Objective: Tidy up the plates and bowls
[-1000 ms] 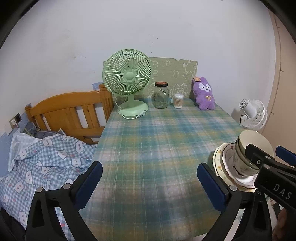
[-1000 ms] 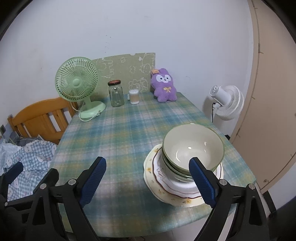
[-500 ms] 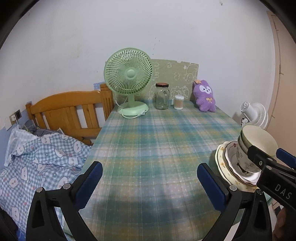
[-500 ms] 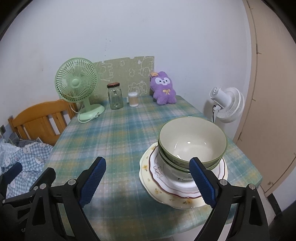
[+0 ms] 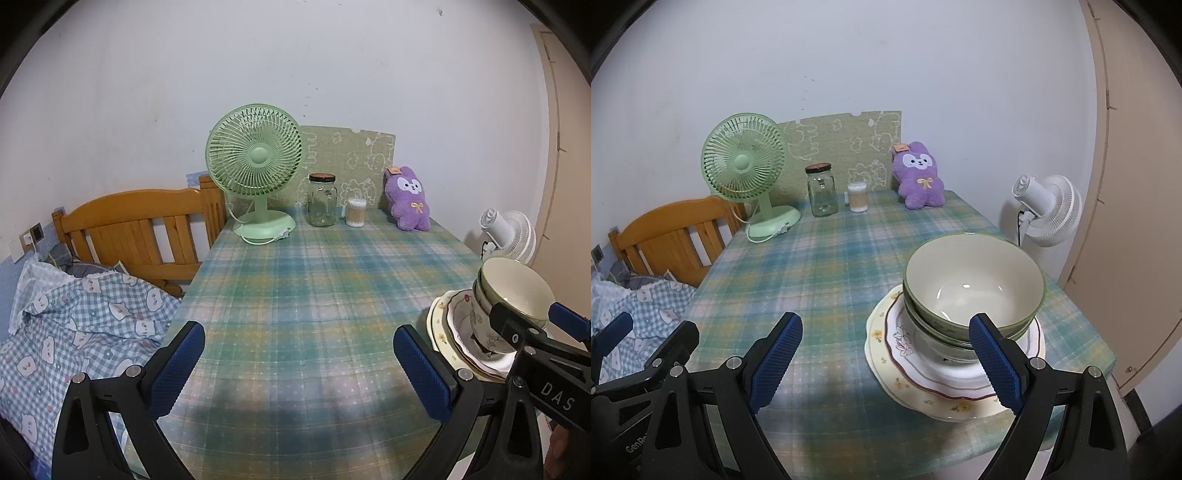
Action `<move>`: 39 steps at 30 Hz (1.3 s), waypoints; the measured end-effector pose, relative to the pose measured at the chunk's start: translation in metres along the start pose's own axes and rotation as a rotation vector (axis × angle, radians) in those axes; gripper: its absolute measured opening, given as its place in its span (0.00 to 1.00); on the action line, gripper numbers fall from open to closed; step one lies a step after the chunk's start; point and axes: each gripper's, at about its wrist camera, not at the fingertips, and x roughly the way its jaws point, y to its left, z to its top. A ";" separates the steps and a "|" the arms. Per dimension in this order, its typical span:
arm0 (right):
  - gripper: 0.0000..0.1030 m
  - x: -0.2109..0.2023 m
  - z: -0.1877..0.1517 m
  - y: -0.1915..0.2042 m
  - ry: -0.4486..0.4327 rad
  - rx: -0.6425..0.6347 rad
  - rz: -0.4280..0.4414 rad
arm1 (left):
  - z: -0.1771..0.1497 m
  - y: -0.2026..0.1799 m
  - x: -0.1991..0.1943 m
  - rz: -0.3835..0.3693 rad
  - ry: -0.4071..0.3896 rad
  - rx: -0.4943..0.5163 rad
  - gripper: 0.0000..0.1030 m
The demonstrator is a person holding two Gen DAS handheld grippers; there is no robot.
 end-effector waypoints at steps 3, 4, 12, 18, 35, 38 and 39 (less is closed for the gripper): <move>0.91 0.000 -0.001 -0.003 0.005 0.004 -0.006 | 0.000 -0.004 0.000 -0.003 0.003 0.002 1.00; 0.91 0.000 -0.001 -0.004 0.006 0.003 -0.007 | 0.000 -0.005 0.000 -0.003 0.003 0.002 1.00; 0.91 0.001 -0.002 -0.008 0.016 0.005 -0.010 | 0.000 -0.009 -0.001 -0.004 0.004 -0.001 1.00; 0.91 0.001 -0.002 -0.010 0.017 0.007 -0.009 | 0.000 -0.010 -0.001 -0.002 0.004 -0.002 1.00; 0.91 -0.003 -0.003 -0.009 0.020 0.004 -0.008 | 0.000 -0.012 -0.007 0.007 0.001 -0.009 1.00; 0.91 -0.005 -0.003 -0.009 0.021 0.004 -0.009 | 0.000 -0.012 -0.007 0.007 0.001 -0.009 1.00; 0.91 -0.006 -0.004 -0.009 0.022 0.004 -0.010 | 0.001 -0.012 -0.008 0.007 0.000 -0.009 1.00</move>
